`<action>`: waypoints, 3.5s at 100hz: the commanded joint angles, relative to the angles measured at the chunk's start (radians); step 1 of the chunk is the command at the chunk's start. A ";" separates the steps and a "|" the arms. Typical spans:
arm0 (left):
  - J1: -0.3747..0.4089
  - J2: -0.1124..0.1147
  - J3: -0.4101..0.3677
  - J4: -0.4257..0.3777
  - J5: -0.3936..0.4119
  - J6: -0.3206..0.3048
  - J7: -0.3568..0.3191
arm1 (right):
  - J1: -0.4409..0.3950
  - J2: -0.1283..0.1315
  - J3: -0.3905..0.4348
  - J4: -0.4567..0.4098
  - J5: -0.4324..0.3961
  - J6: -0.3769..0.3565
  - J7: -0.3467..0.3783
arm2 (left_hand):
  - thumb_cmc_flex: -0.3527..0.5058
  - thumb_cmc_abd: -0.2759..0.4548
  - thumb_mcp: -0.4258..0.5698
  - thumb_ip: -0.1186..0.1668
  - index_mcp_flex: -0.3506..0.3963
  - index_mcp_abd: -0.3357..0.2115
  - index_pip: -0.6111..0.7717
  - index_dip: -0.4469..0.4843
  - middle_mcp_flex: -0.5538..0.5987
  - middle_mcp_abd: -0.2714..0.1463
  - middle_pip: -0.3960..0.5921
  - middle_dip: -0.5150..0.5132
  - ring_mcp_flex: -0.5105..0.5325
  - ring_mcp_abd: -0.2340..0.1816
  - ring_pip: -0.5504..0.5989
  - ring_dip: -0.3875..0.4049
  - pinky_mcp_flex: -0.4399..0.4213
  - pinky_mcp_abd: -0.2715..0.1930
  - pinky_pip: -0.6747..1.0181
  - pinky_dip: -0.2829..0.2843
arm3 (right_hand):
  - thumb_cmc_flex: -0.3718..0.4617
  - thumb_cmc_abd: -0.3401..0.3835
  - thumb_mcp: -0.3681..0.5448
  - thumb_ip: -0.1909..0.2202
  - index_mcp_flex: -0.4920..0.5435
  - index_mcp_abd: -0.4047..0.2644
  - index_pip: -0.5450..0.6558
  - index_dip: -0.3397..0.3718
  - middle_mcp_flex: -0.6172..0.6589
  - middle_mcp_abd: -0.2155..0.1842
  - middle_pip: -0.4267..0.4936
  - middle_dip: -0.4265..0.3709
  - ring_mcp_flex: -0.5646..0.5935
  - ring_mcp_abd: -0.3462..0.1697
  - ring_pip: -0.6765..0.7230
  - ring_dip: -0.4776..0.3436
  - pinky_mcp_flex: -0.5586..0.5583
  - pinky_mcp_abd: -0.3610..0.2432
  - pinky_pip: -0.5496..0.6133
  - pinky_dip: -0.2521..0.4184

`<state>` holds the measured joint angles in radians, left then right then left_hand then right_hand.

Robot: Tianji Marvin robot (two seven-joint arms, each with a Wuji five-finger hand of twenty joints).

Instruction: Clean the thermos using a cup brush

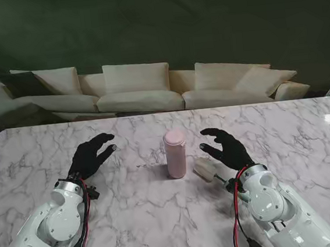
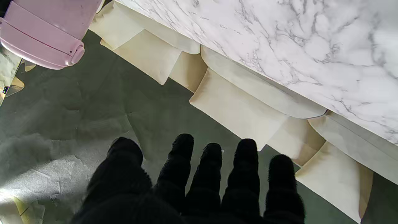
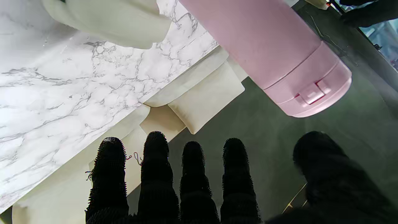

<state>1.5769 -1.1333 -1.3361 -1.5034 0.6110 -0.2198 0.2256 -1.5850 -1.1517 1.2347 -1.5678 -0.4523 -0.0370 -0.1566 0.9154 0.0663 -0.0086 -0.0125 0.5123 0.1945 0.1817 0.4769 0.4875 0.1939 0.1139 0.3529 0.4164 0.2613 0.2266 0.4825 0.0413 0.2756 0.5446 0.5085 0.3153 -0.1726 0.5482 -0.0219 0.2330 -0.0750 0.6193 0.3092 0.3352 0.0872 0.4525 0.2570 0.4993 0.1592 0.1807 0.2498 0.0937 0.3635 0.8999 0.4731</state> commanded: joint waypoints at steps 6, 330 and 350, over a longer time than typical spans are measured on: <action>-0.001 -0.003 0.003 0.003 0.001 -0.001 -0.010 | -0.005 -0.002 0.000 -0.002 0.000 0.007 0.004 | 0.012 0.041 -0.026 -0.005 -0.026 0.006 -0.016 -0.009 0.015 0.000 -0.003 0.009 0.006 0.004 -0.008 0.005 -0.012 0.021 -0.024 0.015 | -0.017 0.028 -0.013 -0.017 0.004 -0.032 0.011 -0.018 0.002 -0.015 0.024 0.010 -0.011 -0.034 0.016 0.006 -0.007 -0.036 -0.003 0.012; -0.075 -0.005 0.077 0.078 -0.031 0.043 -0.034 | 0.445 0.017 -0.405 0.220 -0.303 -0.170 0.005 | 0.012 0.042 -0.027 -0.004 -0.025 0.004 -0.015 -0.008 0.002 -0.004 -0.007 0.006 0.004 0.000 -0.010 0.004 -0.011 0.018 -0.028 0.019 | 0.514 -0.504 0.596 -0.223 0.438 -0.247 0.524 0.174 0.474 -0.091 0.590 0.443 0.500 -0.127 0.899 0.299 0.673 -0.189 0.668 0.034; -0.079 -0.005 0.090 0.079 -0.040 0.046 -0.046 | 0.405 0.016 -0.347 0.175 -0.281 -0.168 0.002 | 0.008 0.041 -0.027 -0.005 -0.027 0.002 -0.016 -0.009 -0.023 -0.010 -0.025 -0.009 0.003 -0.002 -0.013 0.001 -0.010 0.018 -0.029 0.018 | 0.517 -0.513 0.617 -0.227 0.472 -0.247 0.508 0.188 0.479 -0.089 0.586 0.449 0.507 -0.123 0.908 0.301 0.694 -0.195 0.653 0.012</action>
<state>1.5012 -1.1335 -1.2520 -1.4274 0.5670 -0.1734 0.1974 -1.1767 -1.1350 0.8819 -1.3769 -0.7402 -0.2063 -0.1469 0.9152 0.0663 -0.0085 -0.0126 0.5124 0.1945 0.1812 0.4769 0.4875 0.1940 0.1125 0.3530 0.4164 0.2614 0.2266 0.4825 0.0413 0.2757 0.5439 0.5086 0.5109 -0.7693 0.8991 -0.2872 0.6504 -0.2895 1.0790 0.4762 0.7134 0.1255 0.9310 0.6436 0.8621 0.1839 0.8382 0.5031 0.7602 0.2010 1.5306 0.5001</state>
